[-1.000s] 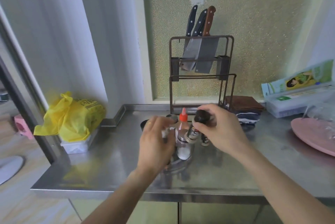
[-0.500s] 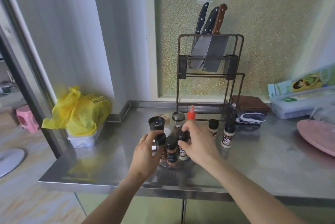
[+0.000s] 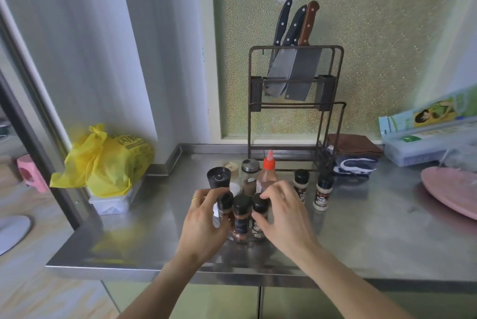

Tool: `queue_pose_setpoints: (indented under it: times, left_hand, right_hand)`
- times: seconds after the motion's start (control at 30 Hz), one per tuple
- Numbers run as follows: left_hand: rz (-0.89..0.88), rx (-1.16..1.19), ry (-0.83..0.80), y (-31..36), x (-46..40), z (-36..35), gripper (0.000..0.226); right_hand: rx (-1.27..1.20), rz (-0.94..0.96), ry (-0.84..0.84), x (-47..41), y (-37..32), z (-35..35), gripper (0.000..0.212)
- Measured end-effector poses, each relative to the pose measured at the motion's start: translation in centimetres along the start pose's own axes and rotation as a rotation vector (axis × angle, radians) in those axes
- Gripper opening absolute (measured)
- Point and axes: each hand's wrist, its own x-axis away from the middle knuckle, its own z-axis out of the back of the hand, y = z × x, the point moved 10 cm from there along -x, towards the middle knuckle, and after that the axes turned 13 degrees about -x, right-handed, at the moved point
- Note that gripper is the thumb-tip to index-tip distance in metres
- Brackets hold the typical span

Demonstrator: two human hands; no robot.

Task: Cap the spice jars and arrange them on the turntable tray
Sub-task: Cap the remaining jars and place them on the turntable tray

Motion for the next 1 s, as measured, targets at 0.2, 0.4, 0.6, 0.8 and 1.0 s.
queue_pose_setpoints:
  times: [0.2, 0.4, 0.6, 0.8, 1.0]
  left_hand:
    - [-0.050, -0.077, 0.136, 2.5, -0.9, 4.1, 0.049]
    - [-0.416, -0.180, 0.018, 15.0, -7.1, 2.1, 0.033]
    - [-0.584, -0.596, -0.380, 20.2, -12.4, -11.8, 0.039]
    - [-0.588, -0.761, -0.535, 18.6, -13.7, -18.7, 0.039]
    - [-0.568, -0.611, -0.516, 19.8, -13.4, -16.9, 0.029]
  right_hand:
    - [-0.047, -0.035, 0.041, 1.0, 2.3, 2.5, 0.036]
    - [0.066, -0.281, 0.135, -1.0, 10.5, 8.5, 0.033]
    - [0.089, -0.445, 0.018, -3.3, 16.1, 8.7, 0.041]
    - [0.099, -0.433, -0.066, -4.0, 18.4, 6.6, 0.042]
    - [0.089, -0.427, -0.041, -4.1, 17.6, 8.0, 0.037]
